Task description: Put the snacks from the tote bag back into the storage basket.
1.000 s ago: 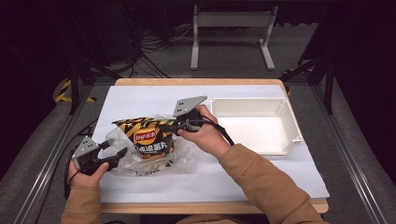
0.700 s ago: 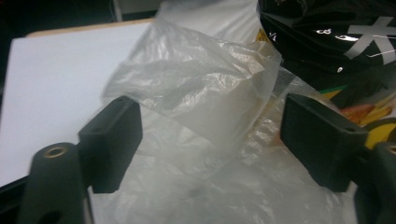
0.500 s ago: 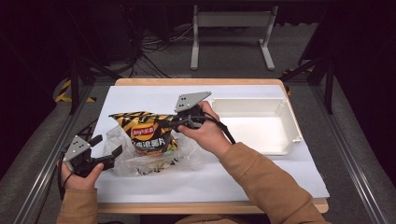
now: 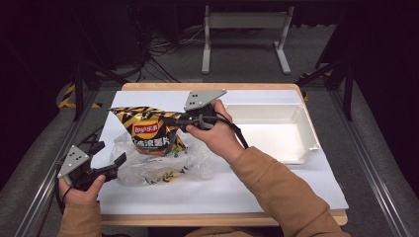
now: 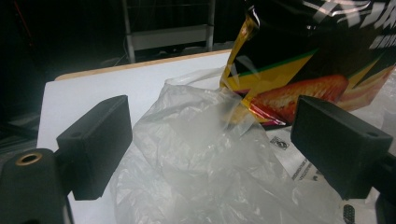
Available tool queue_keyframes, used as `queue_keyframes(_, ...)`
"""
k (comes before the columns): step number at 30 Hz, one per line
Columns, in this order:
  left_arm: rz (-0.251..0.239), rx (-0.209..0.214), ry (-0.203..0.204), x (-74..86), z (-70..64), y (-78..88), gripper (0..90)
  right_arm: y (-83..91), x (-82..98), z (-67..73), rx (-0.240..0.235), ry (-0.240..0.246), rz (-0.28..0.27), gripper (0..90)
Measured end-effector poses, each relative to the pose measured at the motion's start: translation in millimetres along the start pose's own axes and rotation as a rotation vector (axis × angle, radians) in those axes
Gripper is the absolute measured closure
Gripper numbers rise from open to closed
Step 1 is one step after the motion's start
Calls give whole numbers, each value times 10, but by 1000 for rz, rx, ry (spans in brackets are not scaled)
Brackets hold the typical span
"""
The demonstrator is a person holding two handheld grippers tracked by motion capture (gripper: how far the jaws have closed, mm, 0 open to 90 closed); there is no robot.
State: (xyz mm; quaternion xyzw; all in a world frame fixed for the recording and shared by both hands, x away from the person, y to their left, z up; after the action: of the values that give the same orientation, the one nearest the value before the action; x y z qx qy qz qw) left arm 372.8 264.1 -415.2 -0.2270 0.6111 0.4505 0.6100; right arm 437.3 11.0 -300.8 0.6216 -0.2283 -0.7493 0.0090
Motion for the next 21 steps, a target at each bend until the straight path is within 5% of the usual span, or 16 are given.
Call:
queue_keyframes(8,11,-45,35,49,75,30,149,91,-134,34,10,13,-41,898)
queue_keyframes(21,23,-36,25,67,62,33,152,231,-324,78,-2,22,-76,898)
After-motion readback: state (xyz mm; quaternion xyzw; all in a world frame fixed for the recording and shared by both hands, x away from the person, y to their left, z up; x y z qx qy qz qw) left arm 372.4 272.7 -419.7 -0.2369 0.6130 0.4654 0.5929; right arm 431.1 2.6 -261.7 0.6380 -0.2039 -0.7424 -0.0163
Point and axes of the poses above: each handheld gripper's, and its own axes: y roughly backward along the jaws, x roughly out of its underside, z roughly to its left, the point moved 6 cm from there along -y, roughly forward along the jaws, and after that the axes turned 12 degrees about -y, right-handed, at the moved point
